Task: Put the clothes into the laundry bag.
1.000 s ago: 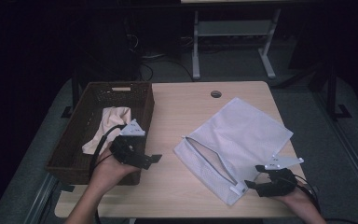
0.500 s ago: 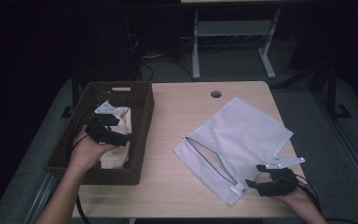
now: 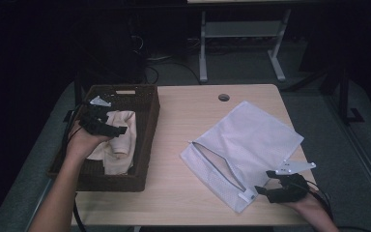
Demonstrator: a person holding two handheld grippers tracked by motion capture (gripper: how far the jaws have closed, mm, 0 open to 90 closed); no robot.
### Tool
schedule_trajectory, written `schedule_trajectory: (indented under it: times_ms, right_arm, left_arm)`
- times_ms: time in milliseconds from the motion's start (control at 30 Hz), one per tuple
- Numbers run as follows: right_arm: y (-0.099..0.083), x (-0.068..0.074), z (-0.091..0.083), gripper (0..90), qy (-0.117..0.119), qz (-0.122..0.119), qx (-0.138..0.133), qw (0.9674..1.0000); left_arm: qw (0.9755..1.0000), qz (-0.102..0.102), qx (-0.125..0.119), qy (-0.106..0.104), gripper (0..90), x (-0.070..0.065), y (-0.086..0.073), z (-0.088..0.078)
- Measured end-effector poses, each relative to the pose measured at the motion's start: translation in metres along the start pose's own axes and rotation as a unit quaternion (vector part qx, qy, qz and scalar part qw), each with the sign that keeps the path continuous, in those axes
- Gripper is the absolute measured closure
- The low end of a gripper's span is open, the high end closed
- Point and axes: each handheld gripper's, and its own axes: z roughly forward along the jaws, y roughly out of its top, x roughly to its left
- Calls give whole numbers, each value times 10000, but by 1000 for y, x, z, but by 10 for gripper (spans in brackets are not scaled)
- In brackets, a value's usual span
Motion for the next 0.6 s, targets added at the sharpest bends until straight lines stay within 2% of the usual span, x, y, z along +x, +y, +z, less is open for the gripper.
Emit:
schedule_trajectory:
  times_ms: [167,333,467,600]
  right_arm:
    - [0,-1,0,260,-3,16,15,10000]
    - [-1,-2,1,254,5,26,65,10000]
    - [-1,-2,1,250,9,10,82,10000]
    - [-1,-3,1,247,-3,-8,98,10000]
  left_arm:
    - [9998,-163,115,54,103,11,0,16]
    - [9986,-367,301,215,101,25,-4,35]
    - [9978,-491,390,227,99,32,-9,44]
    - [9966,-615,539,136,98,39,-15,58]
